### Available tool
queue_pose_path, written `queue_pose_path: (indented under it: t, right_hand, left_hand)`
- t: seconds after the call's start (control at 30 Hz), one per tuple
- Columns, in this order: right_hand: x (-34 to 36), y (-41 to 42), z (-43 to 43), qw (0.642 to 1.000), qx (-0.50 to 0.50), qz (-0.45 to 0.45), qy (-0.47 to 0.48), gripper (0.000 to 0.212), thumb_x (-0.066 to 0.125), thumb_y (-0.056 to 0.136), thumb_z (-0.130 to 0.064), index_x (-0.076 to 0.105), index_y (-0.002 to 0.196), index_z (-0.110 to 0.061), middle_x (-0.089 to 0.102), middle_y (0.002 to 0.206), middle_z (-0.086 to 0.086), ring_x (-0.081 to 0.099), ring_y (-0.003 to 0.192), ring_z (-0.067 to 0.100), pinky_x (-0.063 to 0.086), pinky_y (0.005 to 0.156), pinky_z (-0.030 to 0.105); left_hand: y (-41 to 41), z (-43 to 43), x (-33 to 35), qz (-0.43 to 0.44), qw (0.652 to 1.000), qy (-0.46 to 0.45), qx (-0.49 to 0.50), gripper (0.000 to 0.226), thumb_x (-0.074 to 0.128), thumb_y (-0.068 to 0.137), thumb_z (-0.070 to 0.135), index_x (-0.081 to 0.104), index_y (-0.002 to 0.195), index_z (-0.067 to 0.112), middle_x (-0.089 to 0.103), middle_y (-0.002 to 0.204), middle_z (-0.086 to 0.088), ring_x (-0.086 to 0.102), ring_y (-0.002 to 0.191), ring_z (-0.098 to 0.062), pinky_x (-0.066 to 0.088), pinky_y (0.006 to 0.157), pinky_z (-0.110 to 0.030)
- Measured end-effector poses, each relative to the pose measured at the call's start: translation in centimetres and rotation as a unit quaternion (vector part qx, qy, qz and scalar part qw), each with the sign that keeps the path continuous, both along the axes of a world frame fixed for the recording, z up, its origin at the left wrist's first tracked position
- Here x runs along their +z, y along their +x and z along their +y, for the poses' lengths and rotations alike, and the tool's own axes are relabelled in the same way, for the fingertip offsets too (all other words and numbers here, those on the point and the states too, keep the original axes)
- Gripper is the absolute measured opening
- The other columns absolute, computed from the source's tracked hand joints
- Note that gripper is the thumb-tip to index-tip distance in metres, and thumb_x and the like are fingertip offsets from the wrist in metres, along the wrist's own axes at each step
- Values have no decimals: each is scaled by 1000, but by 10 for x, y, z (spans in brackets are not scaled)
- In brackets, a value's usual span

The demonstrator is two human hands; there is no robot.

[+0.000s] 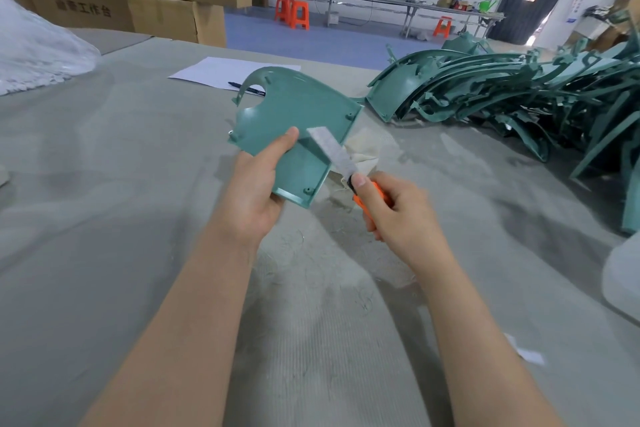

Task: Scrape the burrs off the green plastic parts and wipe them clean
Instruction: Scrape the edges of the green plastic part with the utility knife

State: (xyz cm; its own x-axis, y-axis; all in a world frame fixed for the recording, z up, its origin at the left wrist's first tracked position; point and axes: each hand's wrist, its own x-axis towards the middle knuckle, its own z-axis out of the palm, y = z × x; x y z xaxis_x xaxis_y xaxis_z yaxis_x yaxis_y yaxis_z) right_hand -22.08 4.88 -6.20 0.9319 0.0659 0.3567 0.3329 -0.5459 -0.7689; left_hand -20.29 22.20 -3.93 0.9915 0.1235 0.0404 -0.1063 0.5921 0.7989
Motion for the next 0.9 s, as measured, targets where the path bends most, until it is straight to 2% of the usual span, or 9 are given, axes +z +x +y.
queue_pose_path:
  t: [0.07,0.13,0.23,0.33,0.4,0.5,0.6,0.73,0.9]
  right_hand:
    - [1,-2,3,1000,24,1,-16,37,51,92,-50,56,61,-31,54,52,1,50,47,14,49,56,37]
    - [1,-4,5,998,53,7,-35,38,53,92,-50,55,63,-25,54,54,5,53,52,20,50,58,41]
    - [2,-6,6,996,81,4,-45,35,54,93,-47,55,64,-28,52,51,-7,52,51,15,50,58,41]
    - [2,-3,3,999,25,-10,22,32,54,94,-46,59,69,-25,56,53,-6,53,50,13,49,56,40]
    - [2,0,-2,997,-35,-18,65,33,53,94,-49,61,73,-24,58,55,1,55,53,14,51,60,45]
    - [1,2,-7,994,-92,-20,63,37,49,94,-53,59,69,-27,59,56,3,56,54,19,52,62,47]
    - [1,3,-7,994,-94,-14,52,40,49,95,-53,60,73,-22,60,60,9,57,60,28,53,64,50]
    - [2,1,-6,995,-78,0,57,44,50,95,-51,58,73,-14,57,59,10,49,51,17,51,60,47]
    - [5,-1,-7,997,-60,6,52,44,49,96,-49,58,74,-12,58,58,12,49,49,14,49,57,42]
  left_hand:
    - [1,1,0,7,1000,-6,10,14,62,91,13,65,103,17,74,88,4,71,80,-10,56,65,-24]
    - [2,3,0,10,1000,-15,15,17,61,91,13,65,108,16,74,97,1,71,87,-13,57,74,-28]
    - [2,4,0,10,1000,-27,12,23,61,92,13,64,115,12,72,105,-3,70,91,-16,57,80,-30]
    - [1,3,1,8,1000,-12,4,21,60,92,14,64,113,14,73,100,0,70,87,-12,58,73,-27]
    - [-1,1,1,-1,1000,5,-9,26,58,93,13,61,119,12,72,108,-2,70,92,-14,58,79,-30]
    - [-4,-2,1,-12,999,31,-21,24,58,93,12,62,116,15,71,111,-1,70,96,-14,58,78,-28]
    - [-5,-2,2,-16,999,37,-15,25,59,93,12,62,118,15,71,111,0,70,95,-12,58,75,-25]
    - [-5,-1,3,-21,999,37,-9,25,59,93,11,62,117,14,73,107,0,71,91,-12,57,70,-25]
    - [-4,0,2,-22,999,37,-14,20,59,93,12,64,112,16,74,103,1,71,91,-13,59,77,-31]
